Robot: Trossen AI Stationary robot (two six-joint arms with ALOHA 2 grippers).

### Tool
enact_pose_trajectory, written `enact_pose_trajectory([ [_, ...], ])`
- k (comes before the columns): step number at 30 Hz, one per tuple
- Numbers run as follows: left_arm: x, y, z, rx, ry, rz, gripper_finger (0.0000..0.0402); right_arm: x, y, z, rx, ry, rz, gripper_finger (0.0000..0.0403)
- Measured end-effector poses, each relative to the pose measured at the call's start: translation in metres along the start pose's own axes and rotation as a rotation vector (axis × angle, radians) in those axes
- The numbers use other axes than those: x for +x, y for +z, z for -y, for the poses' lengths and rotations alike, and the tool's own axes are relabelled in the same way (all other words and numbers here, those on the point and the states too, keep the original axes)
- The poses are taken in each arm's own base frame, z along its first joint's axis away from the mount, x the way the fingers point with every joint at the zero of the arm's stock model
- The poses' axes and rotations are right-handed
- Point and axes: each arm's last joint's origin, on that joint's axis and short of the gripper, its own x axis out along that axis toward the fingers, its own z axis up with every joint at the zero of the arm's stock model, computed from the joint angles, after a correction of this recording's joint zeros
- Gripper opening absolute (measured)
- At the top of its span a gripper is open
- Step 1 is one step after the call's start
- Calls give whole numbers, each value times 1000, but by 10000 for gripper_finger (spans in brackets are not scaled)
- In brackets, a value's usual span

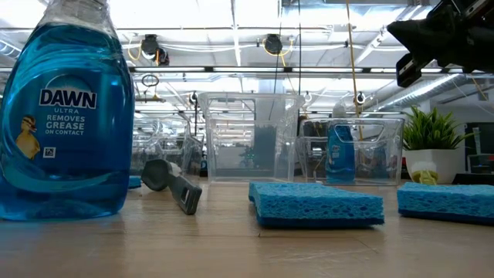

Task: Pick & Place Kitchen Sink Supplies
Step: Put the blue dishwashing liquid bottle into the right transparent bin

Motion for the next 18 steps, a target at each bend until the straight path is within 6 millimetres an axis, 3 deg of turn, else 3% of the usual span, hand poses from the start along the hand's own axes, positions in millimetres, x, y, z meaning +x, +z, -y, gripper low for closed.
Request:
enact_pose_trajectory([
  [4, 3, -9, -17, -223, 232, -29, 154, 0, 0, 0, 0, -1, 1, 0],
  [9, 13, -12, -35, -401, 324, -35, 154, 0, 0, 0, 0, -2, 1, 0],
  [18, 43, -2, -70, -412, 456, -44, 154, 0, 0, 0, 0, -3, 2, 0],
])
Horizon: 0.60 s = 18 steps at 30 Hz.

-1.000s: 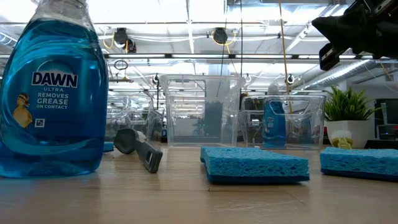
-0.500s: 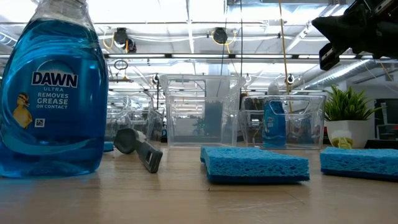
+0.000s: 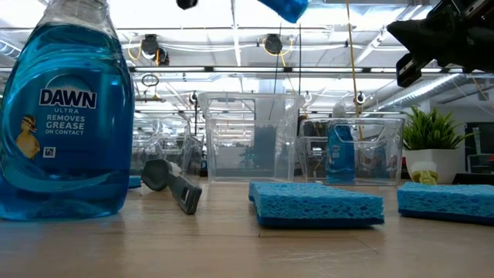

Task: Pick & Place Kitchen Sink Supplies
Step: Put the blue dishwashing liquid bottle into the right transparent bin

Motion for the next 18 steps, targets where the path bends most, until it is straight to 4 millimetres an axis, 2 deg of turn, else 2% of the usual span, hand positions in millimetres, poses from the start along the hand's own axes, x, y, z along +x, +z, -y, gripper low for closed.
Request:
enact_pose_trajectory([
  [10, 51, 37, 6, 174, 201, -84, 152, 0, 0, 0, 0, -1, 0, 0],
  [18, 93, 58, 4, 237, 238, -62, 152, 0, 0, 0, 0, 0, 0, 0],
])
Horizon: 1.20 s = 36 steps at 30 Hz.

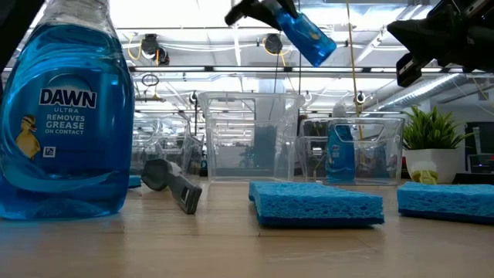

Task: Pick & Place Kitchen Sink Supplies
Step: Put the blue dishwashing liquid bottle into the right transparent bin

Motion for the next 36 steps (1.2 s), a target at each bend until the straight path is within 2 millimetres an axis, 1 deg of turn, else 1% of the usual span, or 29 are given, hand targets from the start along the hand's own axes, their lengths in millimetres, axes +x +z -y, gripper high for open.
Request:
enact_pose_trajectory([
  [5, 26, 2, -5, 19, 51, 0, 152, 0, 0, 0, 0, 1, 0, 0],
  [10, 51, -5, -9, 21, 82, -20, 152, 0, 0, 0, 0, 0, 0, 0],
  [14, 63, -12, -2, 42, 69, -22, 152, 0, 0, 0, 0, 0, 0, 0],
  [18, 72, -23, 6, 119, 67, -60, 152, 0, 0, 0, 0, 0, 0, 0],
  [22, 76, -31, 15, 210, 57, -64, 152, 0, 0, 0, 0, 0, 0, 0],
  [29, 74, -38, 23, 313, 53, -74, 152, 0, 1, 0, -4, 3, 15, 0],
  [33, 74, -38, 23, 330, 49, -76, 152, 0, 6, 0, -69, -51, 78, 1],
  [36, 74, -39, 25, 329, 13, -92, 152, 0, 7, 2, -102, -131, 85, 11],
])
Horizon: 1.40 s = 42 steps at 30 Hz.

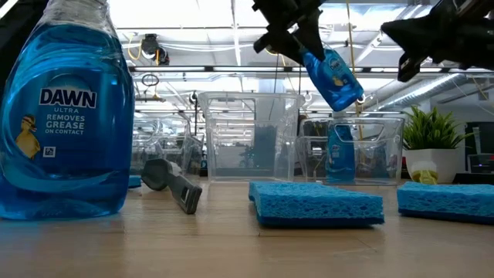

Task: Pick & Place Kitchen Sink Supplies
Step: Put the blue dishwashing liquid bottle into the right transparent bin

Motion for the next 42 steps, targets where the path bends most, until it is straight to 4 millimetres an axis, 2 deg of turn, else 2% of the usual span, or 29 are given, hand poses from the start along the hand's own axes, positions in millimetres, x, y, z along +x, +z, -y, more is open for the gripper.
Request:
enact_pose_trajectory([
  [5, -2, -2, 6, 26, -13, -1, 152, 3, 7, -1, -18, -33, -11, 55],
  [10, -3, -3, 12, 57, -40, -6, 152, 10, 25, -5, -38, -36, -30, 120],
  [17, -5, -5, 17, 77, -63, -9, 152, 24, 58, -14, -138, -74, -265, 198],
  [24, -6, -6, 21, 81, -75, -10, 152, 42, 79, -19, -224, -87, -430, 245],
  [28, -7, -7, 25, 88, -82, -10, 152, 54, 80, -19, -230, -91, -475, 261],
  [33, -10, -9, 31, 105, -91, -8, 152, 63, 70, -15, -219, -103, -544, 274],
  [42, -10, -9, 33, 108, -88, -4, 152, 73, 58, -14, -154, -76, -611, 278],
])
